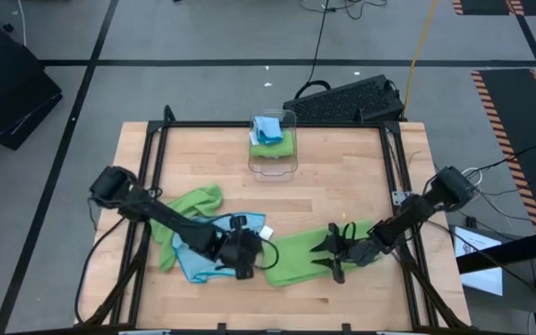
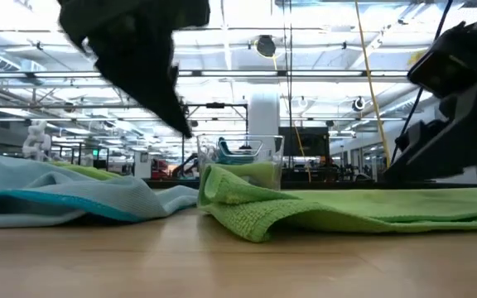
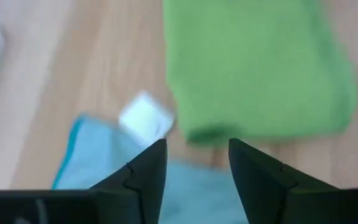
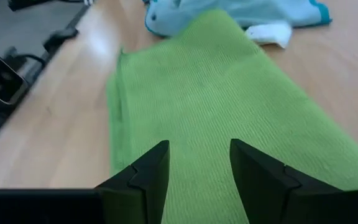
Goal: Fold microfiber towels
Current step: Fold the right green towel
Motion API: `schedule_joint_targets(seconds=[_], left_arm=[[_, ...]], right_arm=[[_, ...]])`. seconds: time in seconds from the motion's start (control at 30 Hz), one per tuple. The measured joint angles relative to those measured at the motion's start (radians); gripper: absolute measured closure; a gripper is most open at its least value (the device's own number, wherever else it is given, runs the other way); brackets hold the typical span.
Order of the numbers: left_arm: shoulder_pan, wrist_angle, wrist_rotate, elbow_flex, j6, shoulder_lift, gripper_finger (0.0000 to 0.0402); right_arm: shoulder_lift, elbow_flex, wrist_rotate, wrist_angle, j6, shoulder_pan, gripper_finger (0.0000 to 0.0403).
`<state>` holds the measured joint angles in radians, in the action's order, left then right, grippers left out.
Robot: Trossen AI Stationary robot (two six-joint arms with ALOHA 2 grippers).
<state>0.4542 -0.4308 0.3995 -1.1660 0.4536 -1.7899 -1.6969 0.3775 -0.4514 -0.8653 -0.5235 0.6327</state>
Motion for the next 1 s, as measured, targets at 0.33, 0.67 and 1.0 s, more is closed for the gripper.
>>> schedule_joint_targets(seconds=[0.33, 0.67, 1.0], left_arm=[[0.027, 0.557, 0.053, 0.0, -0.123, -0.162, 0.0227], [0.054, 0.572, -0.097, -0.001, 0.05, -0.296, 0.0227], [0.073, 0.488, -0.11, -0.001, -0.067, -0.225, 0.0227]], right_arm=[[-0.138, 0.079, 0.007, 0.006, 0.054, -0.023, 0.0243], [-0.118, 0.074, 0.003, 0.085, -0.004, -0.02, 0.0243], [0.007, 0.068, 0.007, 0.229, 0.018, -0.039, 0.0243]])
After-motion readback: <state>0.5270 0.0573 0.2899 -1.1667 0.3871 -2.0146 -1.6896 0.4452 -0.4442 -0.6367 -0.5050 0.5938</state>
